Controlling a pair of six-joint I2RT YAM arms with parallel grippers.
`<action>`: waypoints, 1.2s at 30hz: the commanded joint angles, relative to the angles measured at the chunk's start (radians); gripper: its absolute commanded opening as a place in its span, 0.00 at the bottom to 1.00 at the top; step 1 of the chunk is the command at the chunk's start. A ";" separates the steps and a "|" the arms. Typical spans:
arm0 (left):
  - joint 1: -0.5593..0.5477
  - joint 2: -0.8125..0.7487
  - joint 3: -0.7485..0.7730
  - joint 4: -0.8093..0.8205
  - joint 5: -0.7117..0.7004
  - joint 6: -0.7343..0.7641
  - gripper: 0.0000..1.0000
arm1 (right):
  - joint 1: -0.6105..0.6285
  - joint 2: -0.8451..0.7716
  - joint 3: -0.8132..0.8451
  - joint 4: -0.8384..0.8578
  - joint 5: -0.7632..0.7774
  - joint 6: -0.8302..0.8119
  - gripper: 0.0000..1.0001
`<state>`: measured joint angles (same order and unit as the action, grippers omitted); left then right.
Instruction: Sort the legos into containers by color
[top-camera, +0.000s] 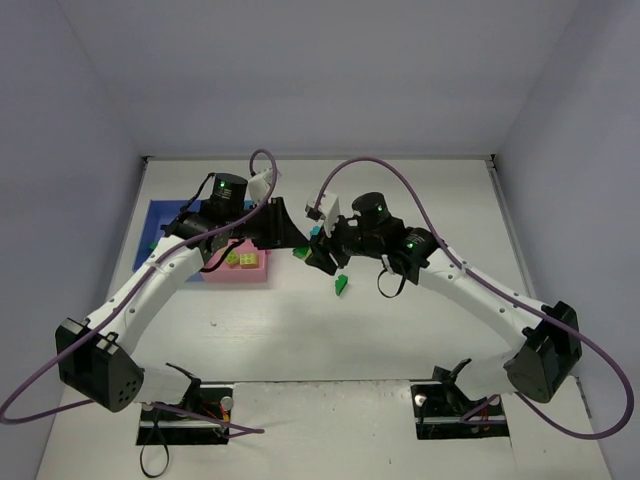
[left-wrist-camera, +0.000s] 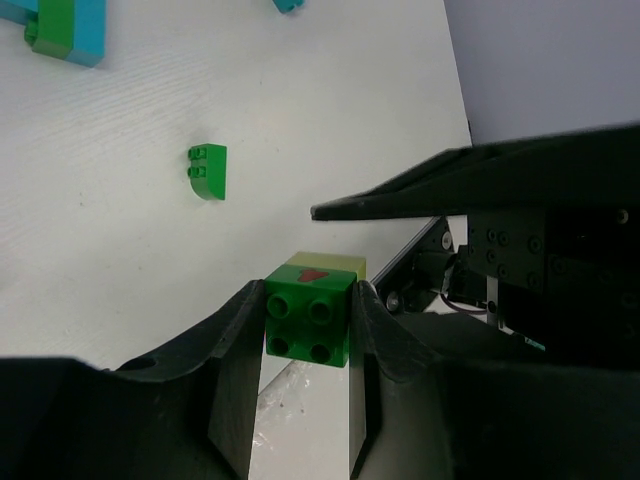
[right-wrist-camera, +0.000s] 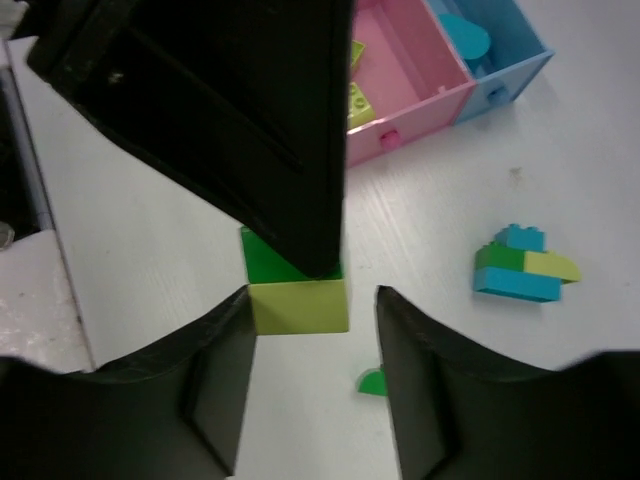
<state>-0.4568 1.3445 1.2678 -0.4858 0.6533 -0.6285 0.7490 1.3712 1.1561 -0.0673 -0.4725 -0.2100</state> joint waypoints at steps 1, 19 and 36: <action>-0.005 -0.013 0.054 0.023 0.025 -0.010 0.00 | 0.009 0.008 0.050 0.052 0.006 -0.015 0.42; 0.049 0.031 0.130 -0.108 -0.026 0.079 0.00 | -0.003 -0.103 -0.156 0.054 0.126 0.014 0.00; 0.498 0.001 0.093 -0.243 -0.651 0.072 0.00 | -0.025 -0.087 -0.187 0.096 0.138 0.063 0.00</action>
<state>-0.0635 1.3880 1.3514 -0.7101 0.2474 -0.5381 0.7315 1.2976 0.9573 -0.0456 -0.3439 -0.1707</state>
